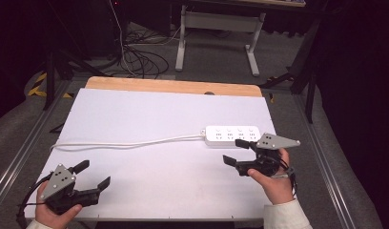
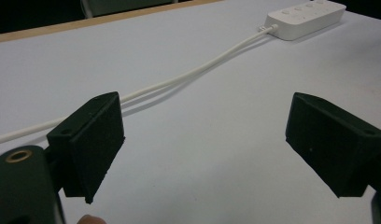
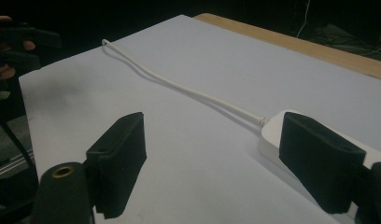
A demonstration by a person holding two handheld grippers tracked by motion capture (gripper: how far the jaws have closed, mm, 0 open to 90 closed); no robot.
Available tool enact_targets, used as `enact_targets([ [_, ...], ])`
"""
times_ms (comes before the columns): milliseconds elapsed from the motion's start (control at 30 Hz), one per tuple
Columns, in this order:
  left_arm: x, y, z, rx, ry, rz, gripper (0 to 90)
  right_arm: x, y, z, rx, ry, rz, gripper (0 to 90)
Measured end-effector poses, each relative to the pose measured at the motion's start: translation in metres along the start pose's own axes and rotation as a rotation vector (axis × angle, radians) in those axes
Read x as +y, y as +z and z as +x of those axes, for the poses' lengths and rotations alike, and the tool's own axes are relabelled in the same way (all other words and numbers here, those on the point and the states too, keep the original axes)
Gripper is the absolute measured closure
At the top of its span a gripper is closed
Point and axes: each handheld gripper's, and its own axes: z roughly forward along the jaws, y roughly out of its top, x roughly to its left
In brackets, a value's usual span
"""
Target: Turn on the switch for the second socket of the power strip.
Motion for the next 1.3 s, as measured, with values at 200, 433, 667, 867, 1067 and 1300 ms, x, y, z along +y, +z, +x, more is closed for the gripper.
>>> enact_targets([
  [200,0.0,-0.001,-0.001,0.0,0.005,-0.004,12.2,-0.019,0.003,0.002,0.037,0.014,-0.002,17.6],
  [433,0.0,-0.002,-0.001,-0.006,0.004,-0.006,12.2,-0.039,0.009,0.006,0.035,-0.017,-0.002,15.4],
  [667,0.0,-0.003,-0.001,-0.001,0.005,-0.004,12.1,-0.061,0.013,0.004,0.029,0.018,0.026,16.2],
  [867,0.0,-0.003,-0.001,-0.003,0.001,-0.001,12.1,-0.077,0.019,0.001,0.013,0.041,0.068,16.5],
  [1067,-0.002,-0.002,-0.001,-0.014,0.016,0.011,10.1,-0.087,0.022,0.002,0.003,0.05,0.095,16.7],
  [1300,-0.007,-0.003,-0.002,-0.025,0.032,0.018,8.3,-0.101,0.028,0.007,0.005,0.039,0.166,18.0],
])
